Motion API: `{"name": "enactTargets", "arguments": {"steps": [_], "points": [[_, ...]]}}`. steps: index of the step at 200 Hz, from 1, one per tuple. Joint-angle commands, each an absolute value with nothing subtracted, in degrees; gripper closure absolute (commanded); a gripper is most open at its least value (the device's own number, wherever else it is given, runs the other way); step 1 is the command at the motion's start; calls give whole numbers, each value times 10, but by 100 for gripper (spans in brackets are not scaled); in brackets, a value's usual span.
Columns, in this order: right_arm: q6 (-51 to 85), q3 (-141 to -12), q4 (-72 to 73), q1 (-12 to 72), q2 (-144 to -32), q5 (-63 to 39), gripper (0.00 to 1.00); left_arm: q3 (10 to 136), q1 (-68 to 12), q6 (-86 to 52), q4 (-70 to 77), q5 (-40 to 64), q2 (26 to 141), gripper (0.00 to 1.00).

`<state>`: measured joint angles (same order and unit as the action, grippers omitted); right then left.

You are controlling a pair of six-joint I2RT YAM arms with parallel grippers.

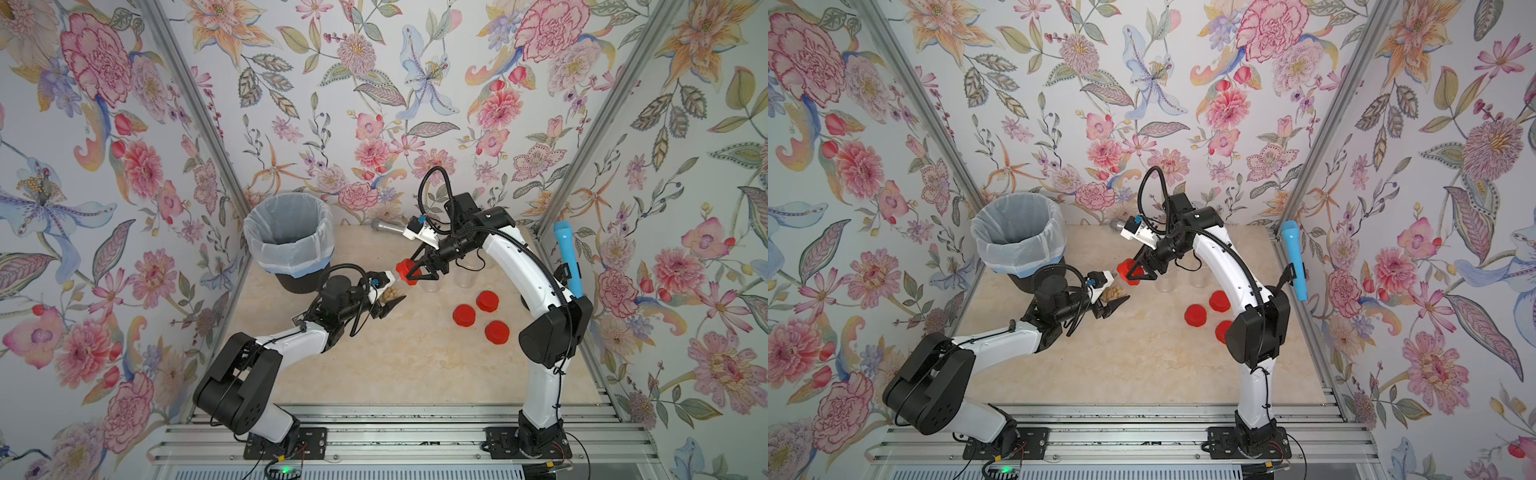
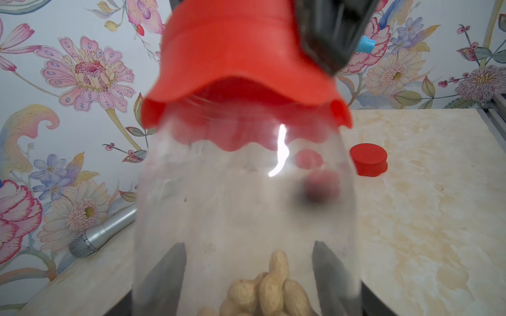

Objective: Empty moldy peanuts from jars
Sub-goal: Unscrew the lid from the jar.

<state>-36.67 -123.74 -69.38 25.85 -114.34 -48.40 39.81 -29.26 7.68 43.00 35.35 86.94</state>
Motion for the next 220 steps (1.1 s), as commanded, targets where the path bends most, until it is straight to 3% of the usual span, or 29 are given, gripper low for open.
{"name": "enactTargets", "arguments": {"steps": [1, 82, 103, 124, 155, 178, 220], "points": [[-381, -1266, -680, 249, -1153, -492, 24, 406, -294, 92, 436, 399, 855, 62], [-325, -1196, -625, 218, -1106, -528, 17, 393, -285, 107, 452, 343, 843, 62], [-232, -1093, -481, 202, -1036, -543, 16, 389, -285, 124, 445, 296, 834, 63], [-19, -1044, -366, 186, -995, -464, 15, 377, -285, 141, 451, 247, 823, 63], [288, -996, -340, 181, -975, -423, 26, 364, -287, 170, 458, 183, 806, 63], [350, -969, -333, 224, -960, -411, 30, 357, -288, 191, 466, 159, 798, 63], [343, -1007, -365, 277, -981, -377, 27, 360, -290, 206, 453, 153, 803, 63]]}}
